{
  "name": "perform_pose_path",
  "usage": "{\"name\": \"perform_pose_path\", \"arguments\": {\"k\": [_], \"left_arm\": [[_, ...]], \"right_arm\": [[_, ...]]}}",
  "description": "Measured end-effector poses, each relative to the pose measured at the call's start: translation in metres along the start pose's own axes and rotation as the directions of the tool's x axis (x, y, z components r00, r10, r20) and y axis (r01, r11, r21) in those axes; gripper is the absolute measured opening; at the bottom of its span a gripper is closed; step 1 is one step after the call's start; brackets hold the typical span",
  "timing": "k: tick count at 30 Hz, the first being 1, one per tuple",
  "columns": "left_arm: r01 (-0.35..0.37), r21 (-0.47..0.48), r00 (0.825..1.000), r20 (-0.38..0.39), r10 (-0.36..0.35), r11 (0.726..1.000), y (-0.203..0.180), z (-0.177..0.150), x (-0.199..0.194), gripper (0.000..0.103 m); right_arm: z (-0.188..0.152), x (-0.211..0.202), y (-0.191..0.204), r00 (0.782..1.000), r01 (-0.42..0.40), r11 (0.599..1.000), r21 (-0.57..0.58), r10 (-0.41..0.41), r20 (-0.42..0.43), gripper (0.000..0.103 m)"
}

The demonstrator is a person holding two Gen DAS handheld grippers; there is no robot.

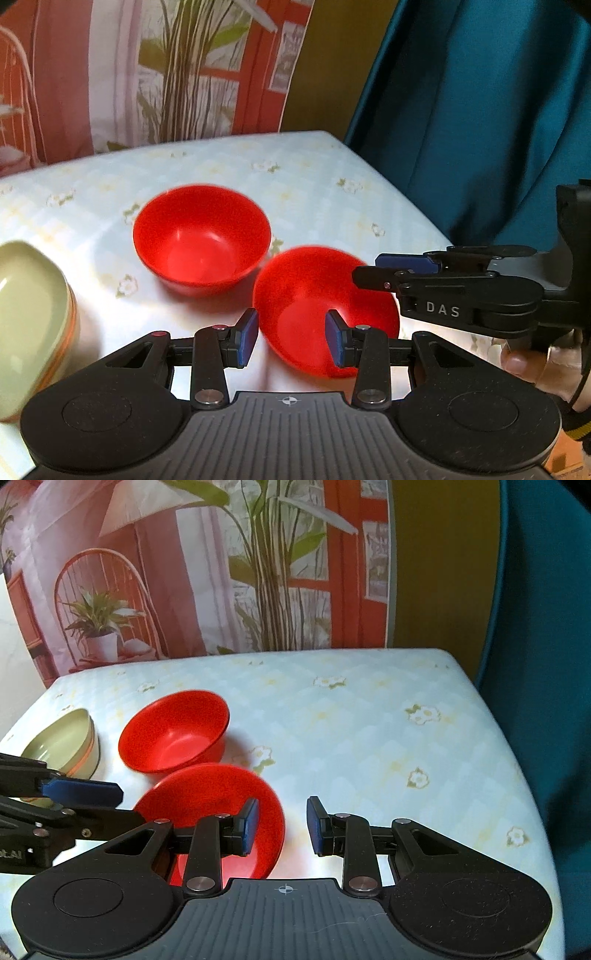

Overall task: Organize plates and bowls
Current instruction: 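Move the left gripper to the second red bowl and grip its rim, then carry the second red bowl with the left gripper over the first bowl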

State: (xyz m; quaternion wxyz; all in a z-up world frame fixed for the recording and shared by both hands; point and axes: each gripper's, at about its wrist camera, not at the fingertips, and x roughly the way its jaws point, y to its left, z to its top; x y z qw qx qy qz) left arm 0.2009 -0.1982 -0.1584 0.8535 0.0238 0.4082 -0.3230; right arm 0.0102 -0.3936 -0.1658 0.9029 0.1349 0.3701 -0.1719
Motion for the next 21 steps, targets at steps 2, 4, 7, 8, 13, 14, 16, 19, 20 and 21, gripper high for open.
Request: {"name": "perform_pose_path", "arguments": {"k": [2,4,7,8,13,14,16,19,20,21], "left_arm": [[0.002,-0.011,1.000,-0.011,-0.002,1.000,0.002,-0.003,0.003,0.041],[0.003,-0.025,1.000,-0.024,-0.004,1.000,0.005,-0.006,0.006,0.041],[0.014,-0.045,0.999,-0.038,-0.016,0.999,0.008,-0.009,0.011,0.040],[0.024,-0.051,0.999,-0.038,-0.026,0.998,0.010,-0.011,0.012,0.038],[0.065,-0.076,0.997,-0.034,-0.067,0.995,0.015,-0.014,0.014,0.024],[0.067,-0.076,0.997,-0.033,-0.070,0.995,0.015,-0.014,0.014,0.024],[0.072,-0.080,0.997,-0.031,-0.075,0.994,0.015,-0.016,0.013,0.024],[0.075,-0.081,0.997,-0.027,-0.077,0.994,0.015,-0.014,0.011,0.024],[0.075,-0.081,0.997,-0.023,-0.077,0.994,0.015,-0.014,0.010,0.024],[0.075,-0.080,0.997,-0.019,-0.076,0.994,0.015,-0.014,0.009,0.024]], "right_arm": [[-0.005,0.000,0.001,1.000,-0.008,1.000,0.011,0.008,-0.003,0.026],[-0.009,0.001,0.002,1.000,-0.014,1.000,0.019,0.014,-0.007,0.026],[-0.015,0.003,0.003,1.000,-0.020,0.999,0.029,0.020,-0.016,0.026],[-0.017,0.004,0.004,1.000,-0.021,0.999,0.030,0.022,-0.019,0.026],[-0.021,0.005,0.006,0.999,-0.030,0.999,0.031,0.031,-0.027,0.026],[-0.022,0.005,0.007,0.999,-0.032,0.999,0.032,0.033,-0.028,0.026],[-0.023,0.005,0.009,0.999,-0.026,0.999,0.033,0.027,-0.030,0.026],[-0.023,0.004,0.009,0.999,-0.025,0.999,0.038,0.027,-0.033,0.026],[-0.023,0.004,0.010,0.999,-0.024,0.999,0.037,0.026,-0.035,0.026],[-0.022,0.003,0.011,0.999,-0.023,0.999,0.034,0.024,-0.034,0.026]]}}
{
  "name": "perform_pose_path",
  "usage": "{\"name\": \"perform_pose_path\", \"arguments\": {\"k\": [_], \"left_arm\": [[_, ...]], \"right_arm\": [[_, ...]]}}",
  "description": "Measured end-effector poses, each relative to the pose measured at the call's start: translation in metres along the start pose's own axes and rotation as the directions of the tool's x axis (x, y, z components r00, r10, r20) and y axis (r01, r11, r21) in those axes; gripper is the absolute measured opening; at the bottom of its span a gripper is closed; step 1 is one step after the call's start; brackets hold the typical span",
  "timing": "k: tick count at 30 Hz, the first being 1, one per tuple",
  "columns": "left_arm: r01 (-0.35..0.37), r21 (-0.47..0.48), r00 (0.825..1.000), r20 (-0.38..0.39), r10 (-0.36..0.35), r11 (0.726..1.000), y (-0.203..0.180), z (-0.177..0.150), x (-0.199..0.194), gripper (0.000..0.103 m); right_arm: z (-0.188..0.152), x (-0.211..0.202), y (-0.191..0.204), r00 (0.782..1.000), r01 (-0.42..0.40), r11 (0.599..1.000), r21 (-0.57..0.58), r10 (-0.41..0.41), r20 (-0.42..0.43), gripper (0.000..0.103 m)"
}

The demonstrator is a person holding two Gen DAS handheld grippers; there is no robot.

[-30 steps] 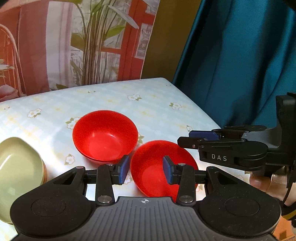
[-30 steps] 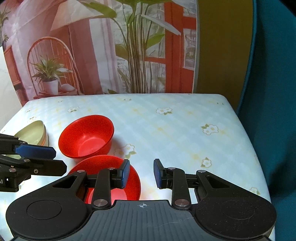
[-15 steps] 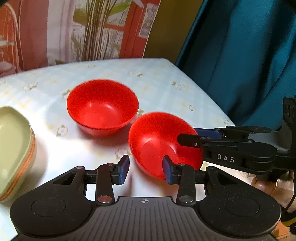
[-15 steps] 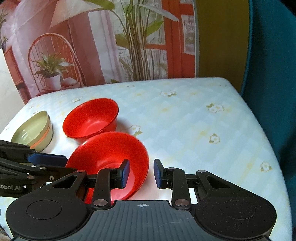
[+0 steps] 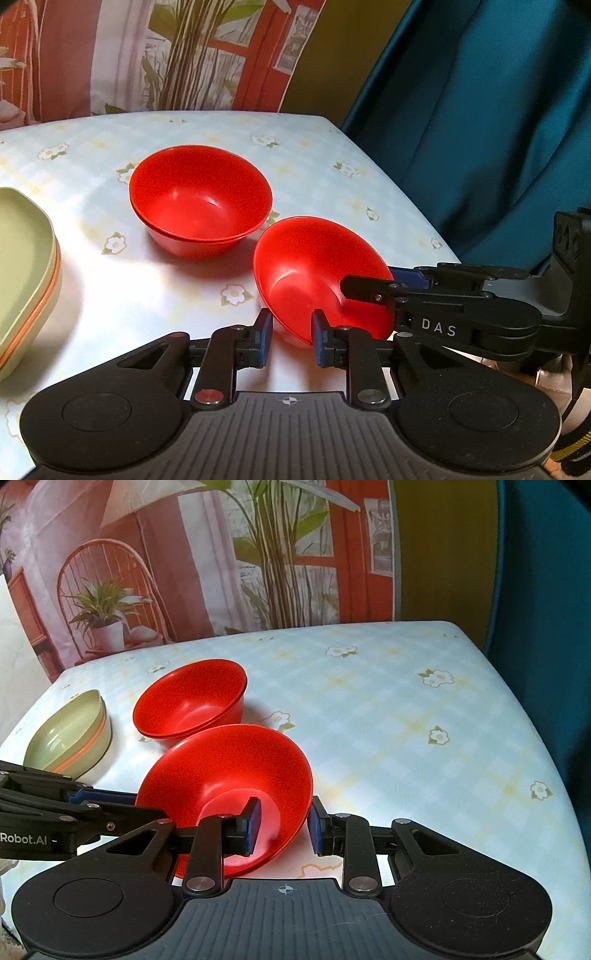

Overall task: Organize plates and bowls
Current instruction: 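Carry the second red bowl with the left gripper over the first bowl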

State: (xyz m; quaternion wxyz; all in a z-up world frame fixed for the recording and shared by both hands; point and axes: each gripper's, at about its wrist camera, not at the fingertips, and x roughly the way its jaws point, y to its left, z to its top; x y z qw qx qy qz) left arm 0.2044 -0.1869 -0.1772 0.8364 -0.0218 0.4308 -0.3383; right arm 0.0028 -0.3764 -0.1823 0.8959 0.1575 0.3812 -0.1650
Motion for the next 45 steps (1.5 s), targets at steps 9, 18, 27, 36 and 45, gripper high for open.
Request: {"name": "perform_pose_path", "arguments": {"k": [9,18,27,36,45], "left_arm": [[0.013,0.011,0.999,0.044,-0.013,1.000,-0.001,0.000,-0.017,0.024],[0.029,0.014,0.995,0.097,-0.030,0.999,0.001,0.003,-0.035,0.024],[0.034,0.004,0.988,0.152,-0.035,0.999,0.005,0.006,-0.051,0.024],[0.042,-0.011,0.981,0.188,-0.039,0.999,0.012,0.012,-0.056,0.024],[0.033,-0.044,0.977,0.211,-0.024,0.998,0.025,0.027,-0.057,0.024]], "right_arm": [[0.006,-0.010,0.005,1.000,0.004,1.000,-0.015,-0.004,0.019,0.026],[0.012,-0.021,0.010,0.999,0.011,1.000,-0.019,-0.010,0.039,0.026],[0.026,-0.025,0.019,0.997,0.000,1.000,-0.029,0.002,0.071,0.026],[0.042,-0.024,0.026,0.996,-0.012,0.999,-0.044,0.016,0.090,0.026],[0.062,-0.013,0.034,0.994,-0.027,0.997,-0.068,0.034,0.104,0.026]]}}
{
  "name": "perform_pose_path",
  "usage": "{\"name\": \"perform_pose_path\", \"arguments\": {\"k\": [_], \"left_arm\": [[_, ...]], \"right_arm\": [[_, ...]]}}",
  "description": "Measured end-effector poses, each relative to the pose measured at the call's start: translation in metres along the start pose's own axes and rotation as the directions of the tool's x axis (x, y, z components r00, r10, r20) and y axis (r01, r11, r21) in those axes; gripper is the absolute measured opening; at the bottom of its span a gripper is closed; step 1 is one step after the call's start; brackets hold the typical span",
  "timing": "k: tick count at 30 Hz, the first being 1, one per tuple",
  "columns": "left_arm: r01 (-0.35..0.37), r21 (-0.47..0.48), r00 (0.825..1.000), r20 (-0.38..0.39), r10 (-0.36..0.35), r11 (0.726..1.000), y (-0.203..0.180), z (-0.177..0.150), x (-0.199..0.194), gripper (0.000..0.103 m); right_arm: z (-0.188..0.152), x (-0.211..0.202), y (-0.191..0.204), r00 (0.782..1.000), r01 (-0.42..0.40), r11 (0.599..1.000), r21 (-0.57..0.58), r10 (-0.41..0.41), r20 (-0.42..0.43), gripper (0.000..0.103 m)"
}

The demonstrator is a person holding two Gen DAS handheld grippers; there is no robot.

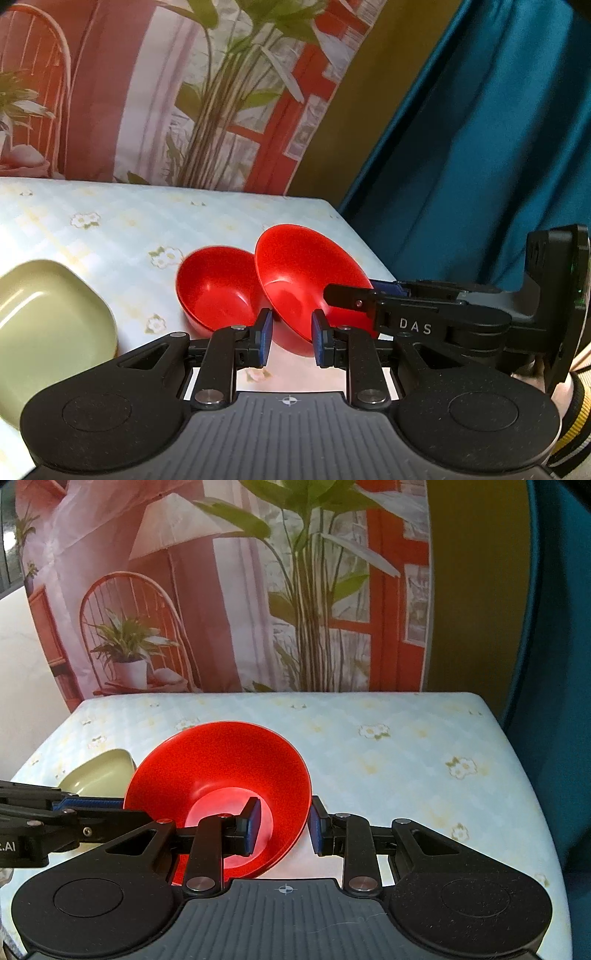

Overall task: Organize plates and bowls
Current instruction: 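Carry the second red bowl with the left gripper over the first bowl, then lower the bowl into the first bowl and grip both rims together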

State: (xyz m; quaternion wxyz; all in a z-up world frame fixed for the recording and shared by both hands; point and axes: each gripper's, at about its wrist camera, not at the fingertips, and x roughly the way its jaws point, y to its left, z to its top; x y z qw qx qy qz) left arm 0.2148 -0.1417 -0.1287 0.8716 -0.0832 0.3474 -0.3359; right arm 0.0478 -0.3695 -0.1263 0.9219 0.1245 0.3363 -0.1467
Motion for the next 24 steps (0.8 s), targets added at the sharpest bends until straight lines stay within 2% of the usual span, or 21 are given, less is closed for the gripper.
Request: {"name": "perform_pose_path", "arguments": {"k": [5,11,24], "left_arm": [[-0.023,-0.005,1.000,0.005,0.023,1.000,0.007,0.012,0.005,0.024],[-0.057,-0.026,0.998,-0.025,0.056,0.998,0.021,0.021,0.019,0.024],[-0.098,-0.048,0.992,-0.080,0.094,0.994,0.039,0.025,0.039,0.024]], "right_arm": [[0.013,0.015,0.004,1.000,-0.010,1.000,-0.006,0.010,0.006,0.026],[0.026,0.035,0.009,1.000,-0.023,1.000,-0.007,0.023,0.009,0.026],[0.026,0.070,0.014,0.999,-0.041,0.999,0.013,0.041,-0.023,0.026]]}}
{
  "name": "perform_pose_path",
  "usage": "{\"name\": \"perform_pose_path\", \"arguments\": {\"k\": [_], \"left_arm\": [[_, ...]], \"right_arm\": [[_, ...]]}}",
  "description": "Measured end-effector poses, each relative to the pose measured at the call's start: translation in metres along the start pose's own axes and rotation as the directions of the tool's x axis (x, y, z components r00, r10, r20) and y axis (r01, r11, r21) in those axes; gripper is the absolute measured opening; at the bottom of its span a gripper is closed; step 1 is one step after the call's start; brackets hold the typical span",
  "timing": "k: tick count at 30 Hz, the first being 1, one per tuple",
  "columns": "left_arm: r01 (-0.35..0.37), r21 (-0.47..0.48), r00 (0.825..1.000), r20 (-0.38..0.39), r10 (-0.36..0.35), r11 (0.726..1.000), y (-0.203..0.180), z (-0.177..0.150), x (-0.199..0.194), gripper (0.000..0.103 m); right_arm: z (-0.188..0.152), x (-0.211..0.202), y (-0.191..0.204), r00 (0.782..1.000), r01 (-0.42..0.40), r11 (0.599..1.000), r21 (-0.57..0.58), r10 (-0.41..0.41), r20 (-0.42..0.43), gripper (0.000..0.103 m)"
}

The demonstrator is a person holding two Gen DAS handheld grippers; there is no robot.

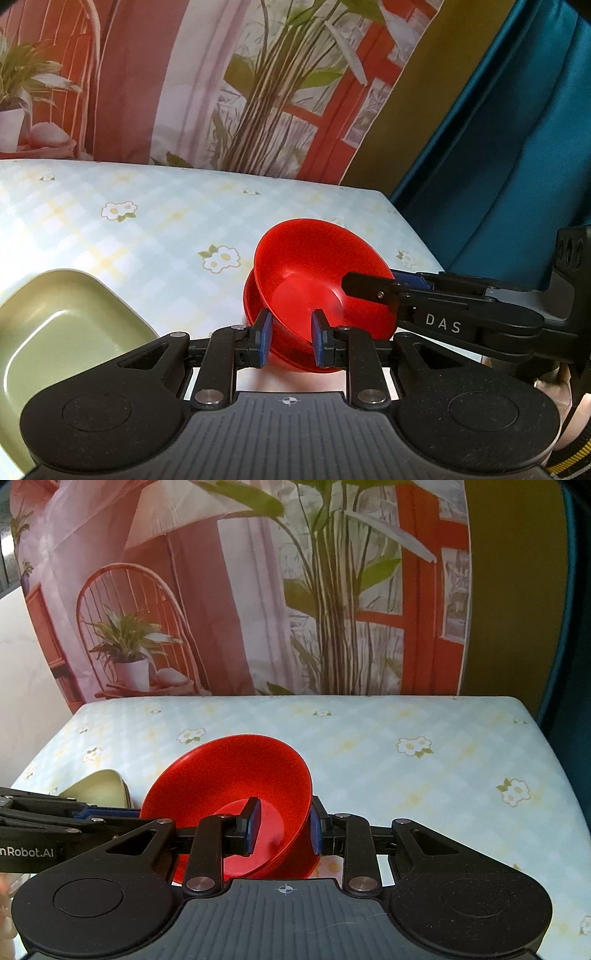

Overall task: Organize plates and bowls
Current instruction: 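Lower the bowl into the first bowl and grip both rims together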

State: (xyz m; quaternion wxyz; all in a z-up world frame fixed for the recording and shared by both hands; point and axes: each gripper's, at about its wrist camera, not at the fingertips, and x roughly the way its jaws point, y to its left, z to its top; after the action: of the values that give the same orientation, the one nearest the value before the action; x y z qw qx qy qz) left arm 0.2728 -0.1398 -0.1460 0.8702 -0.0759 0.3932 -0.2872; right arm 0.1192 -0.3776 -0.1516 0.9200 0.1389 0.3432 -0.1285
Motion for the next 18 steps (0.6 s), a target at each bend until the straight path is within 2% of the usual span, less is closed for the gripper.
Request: {"name": "perform_pose_path", "arguments": {"k": [18], "left_arm": [[-0.030,0.014,0.999,-0.032,0.030,0.999,-0.003,0.000,0.014,0.024]], "right_arm": [[-0.007,0.012,-0.006,1.000,-0.007,1.000,0.007,0.007,-0.029,0.026]]}}
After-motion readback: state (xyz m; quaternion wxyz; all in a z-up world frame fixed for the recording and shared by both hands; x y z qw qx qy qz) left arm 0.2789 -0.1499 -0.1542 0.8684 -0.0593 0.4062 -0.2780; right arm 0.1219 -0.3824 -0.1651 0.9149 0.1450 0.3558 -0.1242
